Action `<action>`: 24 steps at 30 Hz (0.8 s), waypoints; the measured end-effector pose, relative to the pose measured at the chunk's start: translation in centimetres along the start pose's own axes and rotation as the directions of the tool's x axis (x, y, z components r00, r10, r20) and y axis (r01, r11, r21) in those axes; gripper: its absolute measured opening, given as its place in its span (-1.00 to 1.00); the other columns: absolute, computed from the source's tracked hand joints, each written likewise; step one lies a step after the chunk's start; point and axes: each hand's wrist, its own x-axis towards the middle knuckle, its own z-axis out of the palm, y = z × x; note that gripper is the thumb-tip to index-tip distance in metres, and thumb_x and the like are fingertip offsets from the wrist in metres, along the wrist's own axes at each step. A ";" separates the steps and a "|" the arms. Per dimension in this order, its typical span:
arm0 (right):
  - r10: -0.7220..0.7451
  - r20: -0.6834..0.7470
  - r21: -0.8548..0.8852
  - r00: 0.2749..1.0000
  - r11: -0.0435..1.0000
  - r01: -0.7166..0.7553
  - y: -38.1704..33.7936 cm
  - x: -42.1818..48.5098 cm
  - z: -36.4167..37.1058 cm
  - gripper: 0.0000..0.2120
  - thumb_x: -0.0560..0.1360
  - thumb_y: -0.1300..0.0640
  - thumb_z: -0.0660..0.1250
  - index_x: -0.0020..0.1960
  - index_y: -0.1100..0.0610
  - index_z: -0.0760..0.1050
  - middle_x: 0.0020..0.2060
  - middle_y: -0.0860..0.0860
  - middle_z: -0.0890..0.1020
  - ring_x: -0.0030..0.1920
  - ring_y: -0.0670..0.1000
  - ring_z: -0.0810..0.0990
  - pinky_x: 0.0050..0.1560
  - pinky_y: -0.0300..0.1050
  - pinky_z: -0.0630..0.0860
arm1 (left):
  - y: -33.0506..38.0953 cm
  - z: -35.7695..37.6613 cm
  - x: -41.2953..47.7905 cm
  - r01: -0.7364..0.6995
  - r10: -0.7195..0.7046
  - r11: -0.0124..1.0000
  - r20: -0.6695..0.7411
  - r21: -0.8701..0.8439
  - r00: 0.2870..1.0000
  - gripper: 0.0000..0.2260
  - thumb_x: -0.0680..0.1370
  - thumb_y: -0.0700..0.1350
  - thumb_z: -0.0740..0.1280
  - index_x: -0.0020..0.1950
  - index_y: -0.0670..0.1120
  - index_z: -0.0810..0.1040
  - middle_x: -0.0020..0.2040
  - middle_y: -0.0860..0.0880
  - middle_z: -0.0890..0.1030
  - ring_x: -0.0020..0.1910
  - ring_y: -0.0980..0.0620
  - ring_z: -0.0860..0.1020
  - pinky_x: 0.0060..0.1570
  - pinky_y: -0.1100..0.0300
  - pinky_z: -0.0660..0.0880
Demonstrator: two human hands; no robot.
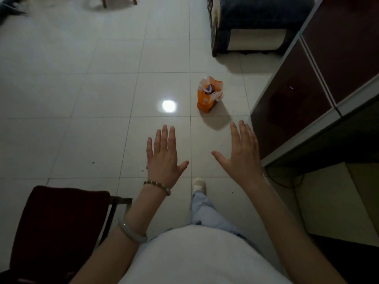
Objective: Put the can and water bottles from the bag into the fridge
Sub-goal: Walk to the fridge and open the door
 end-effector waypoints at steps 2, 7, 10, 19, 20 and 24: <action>0.015 0.012 0.008 1.000 1.000 -0.015 0.9 3.9 0.0 -0.15 0.43 -0.20 0.32 0.50 0.18 0.00 0.50 0.21 0.06 0.50 0.17 -0.02 0.44 0.02 -0.12 | 0.8 -0.5 4.1 -0.008 0.008 1.000 -0.006 -0.007 1.000 -0.09 0.43 0.20 0.32 0.50 -0.11 -0.21 0.53 -0.13 -0.12 0.50 -0.09 -0.14 0.45 -0.05 -0.21; 0.031 0.035 -0.002 0.999 1.000 -0.030 3.6 12.1 0.1 -0.15 0.43 -0.19 0.32 0.49 0.19 0.01 0.50 0.21 0.06 0.50 0.16 -0.03 0.42 -0.01 -0.16 | 2.3 -1.0 13.5 0.031 -0.031 0.999 0.002 -0.043 1.000 -0.11 0.44 0.19 0.31 0.50 -0.11 -0.19 0.53 -0.12 -0.12 0.50 -0.09 -0.14 0.44 -0.04 -0.21; 0.024 0.047 0.004 0.999 1.000 -0.024 4.8 15.9 0.2 -0.16 0.43 -0.20 0.31 0.50 0.18 0.01 0.50 0.20 0.05 0.50 0.16 -0.03 0.42 0.00 -0.17 | 3.0 -1.1 17.4 0.044 -0.044 0.998 -0.003 -0.039 0.999 -0.12 0.45 0.18 0.31 0.50 -0.11 -0.19 0.53 -0.13 -0.12 0.50 -0.10 -0.14 0.44 -0.04 -0.20; 0.095 0.072 0.009 0.993 0.995 -0.096 7.5 21.3 0.8 -0.17 0.44 -0.20 0.30 0.50 0.17 0.00 0.50 0.19 0.03 0.50 0.16 -0.04 0.43 0.01 -0.14 | 5.3 -0.7 25.3 -0.006 0.008 0.999 0.030 -0.051 1.000 -0.13 0.46 0.17 0.31 0.50 -0.10 -0.20 0.53 -0.11 -0.12 0.50 -0.09 -0.14 0.43 -0.02 -0.21; 0.104 0.068 0.011 0.992 0.994 -0.105 7.7 21.7 0.8 -0.17 0.44 -0.20 0.30 0.50 0.17 0.00 0.50 0.19 0.04 0.50 0.16 -0.04 0.43 0.02 -0.13 | 5.4 -0.6 26.0 -0.021 0.023 0.998 0.035 -0.054 0.999 -0.13 0.45 0.17 0.31 0.50 -0.10 -0.19 0.53 -0.12 -0.12 0.50 -0.09 -0.13 0.43 -0.03 -0.21; 0.163 0.054 -0.011 0.985 0.987 -0.163 8.5 23.6 0.8 -0.16 0.44 -0.19 0.30 0.50 0.19 -0.01 0.50 0.20 0.04 0.50 0.16 -0.04 0.45 0.04 -0.11 | 5.6 0.1 29.7 -0.080 0.083 0.995 0.061 -0.056 0.995 -0.13 0.46 0.16 0.32 0.50 -0.10 -0.19 0.53 -0.12 -0.13 0.50 -0.09 -0.14 0.45 -0.05 -0.19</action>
